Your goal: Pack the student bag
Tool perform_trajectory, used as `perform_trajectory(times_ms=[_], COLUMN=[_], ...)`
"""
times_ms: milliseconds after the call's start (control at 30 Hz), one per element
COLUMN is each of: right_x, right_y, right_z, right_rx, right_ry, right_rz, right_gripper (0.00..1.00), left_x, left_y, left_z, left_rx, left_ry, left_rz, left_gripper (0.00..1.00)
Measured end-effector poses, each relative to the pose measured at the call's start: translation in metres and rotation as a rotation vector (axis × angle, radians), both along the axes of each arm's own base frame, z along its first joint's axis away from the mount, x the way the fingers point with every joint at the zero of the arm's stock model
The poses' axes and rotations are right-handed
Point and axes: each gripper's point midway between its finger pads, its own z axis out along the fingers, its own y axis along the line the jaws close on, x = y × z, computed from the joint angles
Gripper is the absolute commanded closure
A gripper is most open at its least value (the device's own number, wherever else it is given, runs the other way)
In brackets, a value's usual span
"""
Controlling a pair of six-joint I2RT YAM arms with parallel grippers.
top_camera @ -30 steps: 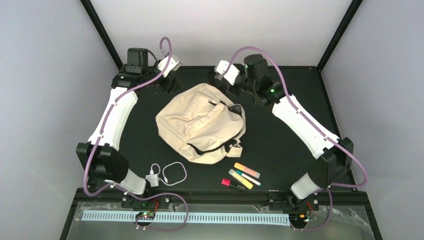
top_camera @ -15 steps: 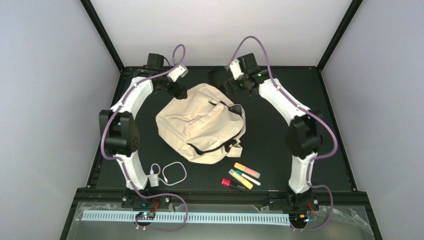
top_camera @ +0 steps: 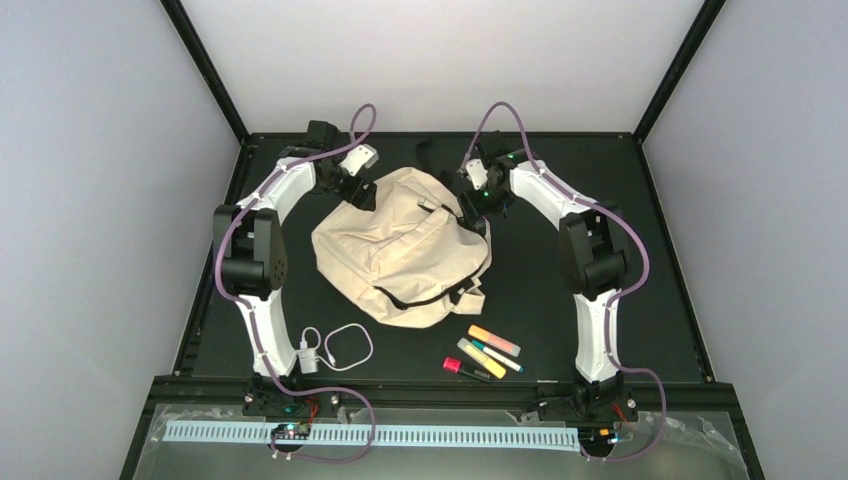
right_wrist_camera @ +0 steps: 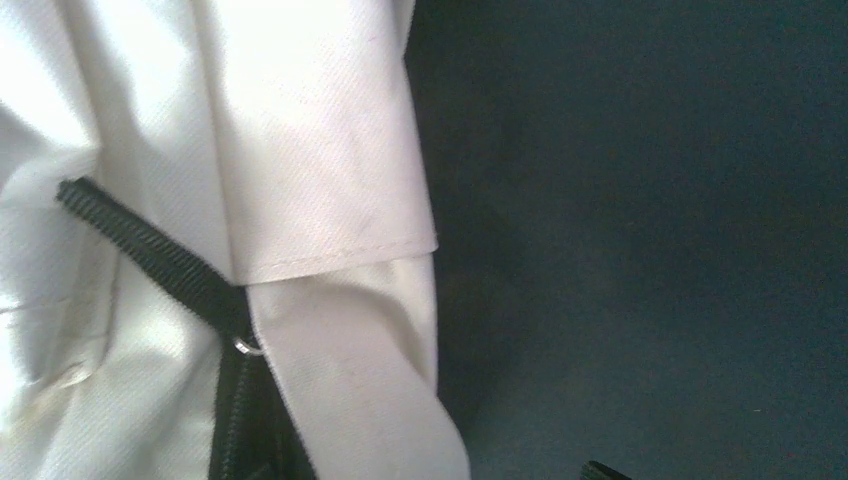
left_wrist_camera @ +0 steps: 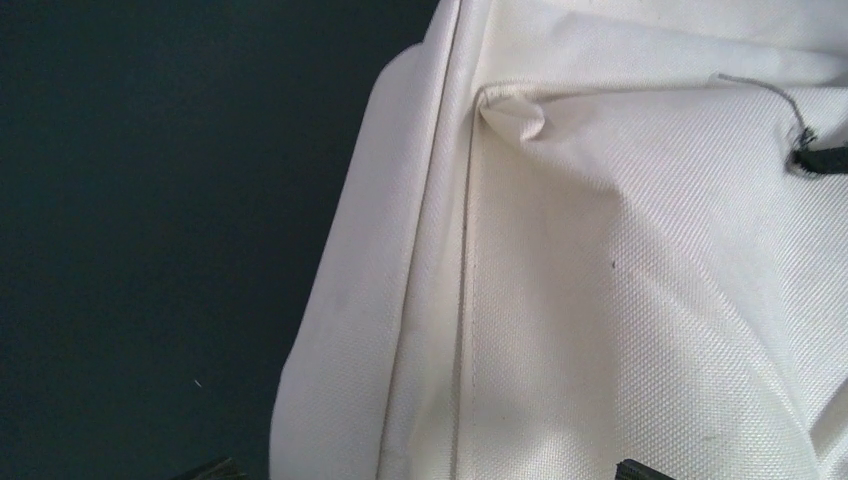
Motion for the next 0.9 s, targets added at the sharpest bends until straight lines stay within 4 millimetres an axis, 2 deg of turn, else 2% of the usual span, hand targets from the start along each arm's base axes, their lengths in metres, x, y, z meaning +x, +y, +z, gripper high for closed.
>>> perform_trajectory(times_ms=[167,267,333,400,467,567,667,767,833,900], right_x=[-0.011,-0.012,-0.012,-0.011,-0.006,0.008,0.029,0.046,0.045,0.035], right_y=[0.006,0.004,0.000,-0.003,-0.005,-0.005,0.007,0.026,0.044,0.062], right_z=[0.001,0.000,-0.005,-0.010,-0.015,-0.010,0.019,0.061,0.098,0.140], right_rx=[0.028,-0.002,-0.031,-0.057,-0.083,-0.100,-0.085,-0.047,-0.012,0.057], right_ry=[0.044,0.040,0.041,0.045,0.040,0.002,-0.108,-0.263,-0.377,-0.495], right_rz=[0.022,0.018,0.008,0.003,-0.002,-0.006,0.017,0.078,0.148,0.234], right_gripper=[0.18,0.24,0.45,0.77,0.97,0.99,0.99,0.99,0.99,0.99], left_x=[-0.005,-0.004,-0.004,-0.005,-0.007,-0.014,-0.027,-0.042,-0.053,-0.067], left_y=[0.001,0.000,0.000,-0.002,-0.005,-0.012,-0.014,-0.011,-0.008,-0.008], left_z=[-0.013,-0.011,-0.006,0.005,0.023,0.062,0.108,0.154,0.177,0.193], left_rx=[-0.004,-0.008,-0.013,-0.026,-0.051,-0.121,-0.202,-0.249,-0.251,-0.241], left_ry=[0.025,0.018,0.006,-0.015,-0.046,-0.116,-0.201,-0.308,-0.373,-0.427], left_rz=[0.013,0.018,0.018,0.011,-0.004,-0.044,-0.082,-0.114,-0.136,-0.162], left_gripper=[0.02,0.02,0.02,0.02,0.02,0.04,0.11,0.20,0.24,0.28])
